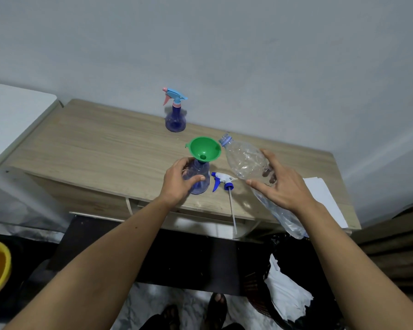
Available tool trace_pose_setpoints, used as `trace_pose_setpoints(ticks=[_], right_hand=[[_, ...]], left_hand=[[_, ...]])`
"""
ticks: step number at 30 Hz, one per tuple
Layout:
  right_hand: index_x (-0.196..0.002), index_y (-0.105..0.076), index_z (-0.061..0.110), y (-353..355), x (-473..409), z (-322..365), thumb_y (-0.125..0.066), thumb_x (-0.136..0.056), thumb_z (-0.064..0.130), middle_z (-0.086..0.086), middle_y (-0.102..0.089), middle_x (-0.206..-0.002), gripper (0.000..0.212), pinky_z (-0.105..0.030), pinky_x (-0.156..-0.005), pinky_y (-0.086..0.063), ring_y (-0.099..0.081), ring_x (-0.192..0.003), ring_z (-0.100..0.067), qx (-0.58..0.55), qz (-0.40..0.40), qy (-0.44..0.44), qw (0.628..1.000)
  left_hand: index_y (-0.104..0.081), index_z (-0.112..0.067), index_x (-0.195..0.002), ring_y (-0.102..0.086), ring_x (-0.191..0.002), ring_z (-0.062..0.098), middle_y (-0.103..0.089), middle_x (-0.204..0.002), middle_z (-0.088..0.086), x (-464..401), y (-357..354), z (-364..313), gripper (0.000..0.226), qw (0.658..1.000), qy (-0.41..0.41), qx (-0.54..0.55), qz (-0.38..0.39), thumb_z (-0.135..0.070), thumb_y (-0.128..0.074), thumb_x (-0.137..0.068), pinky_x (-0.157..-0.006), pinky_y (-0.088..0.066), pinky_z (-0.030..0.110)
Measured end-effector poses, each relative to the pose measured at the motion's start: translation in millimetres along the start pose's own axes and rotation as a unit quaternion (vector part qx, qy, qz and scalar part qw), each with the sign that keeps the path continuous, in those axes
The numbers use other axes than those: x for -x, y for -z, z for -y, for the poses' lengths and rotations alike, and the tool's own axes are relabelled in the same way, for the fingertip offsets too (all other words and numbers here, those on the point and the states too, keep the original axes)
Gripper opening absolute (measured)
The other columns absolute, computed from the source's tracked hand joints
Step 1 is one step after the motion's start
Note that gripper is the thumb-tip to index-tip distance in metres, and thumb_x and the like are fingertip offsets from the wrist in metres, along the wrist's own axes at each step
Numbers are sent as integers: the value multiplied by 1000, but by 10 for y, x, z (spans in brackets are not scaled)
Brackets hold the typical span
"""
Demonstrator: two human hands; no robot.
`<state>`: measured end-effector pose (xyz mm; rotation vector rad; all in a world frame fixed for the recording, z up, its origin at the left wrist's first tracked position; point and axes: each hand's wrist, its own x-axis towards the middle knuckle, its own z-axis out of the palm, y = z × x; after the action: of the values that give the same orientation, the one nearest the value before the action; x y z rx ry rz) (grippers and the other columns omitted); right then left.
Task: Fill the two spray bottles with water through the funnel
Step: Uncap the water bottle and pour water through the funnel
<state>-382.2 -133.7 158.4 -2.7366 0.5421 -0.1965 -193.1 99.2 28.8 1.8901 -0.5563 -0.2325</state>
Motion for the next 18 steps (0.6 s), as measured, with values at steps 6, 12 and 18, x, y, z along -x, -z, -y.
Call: trace_pose_setpoints(ticks=[6, 12, 18], right_hand=[[-153, -28, 53, 95, 3, 33, -69, -84, 72, 12, -66, -105, 82, -38, -78, -52, -58, -84, -16, 38, 13, 14, 999], [-154, -28, 51, 177, -32, 57, -69, -85, 70, 6, -66, -107, 83, -34, -75, -44, -58, -86, -20, 64, 19, 25, 997], [-154, -28, 50, 234, -33, 47, -71, -85, 67, 5, -65, -108, 83, -45, -83, -56, -67, -104, -28, 81, 27, 27, 996]], left_hand=[[-68, -19, -125, -68, -105, 4, -72, -117, -3, 0, -4, 23, 54, 1000, -7, 9, -3, -19, -94, -78, -92, -54, 17], [-68, -16, -128, -66, -105, -1, -70, -117, -5, -3, -5, 33, 56, 1000, -6, 14, -1, -18, -93, -78, -89, -50, 8], [-67, -15, -130, -68, -108, 9, -71, -120, -2, 7, -11, 24, 57, 1000, -12, 14, -1, -18, -93, -79, -92, -51, 12]])
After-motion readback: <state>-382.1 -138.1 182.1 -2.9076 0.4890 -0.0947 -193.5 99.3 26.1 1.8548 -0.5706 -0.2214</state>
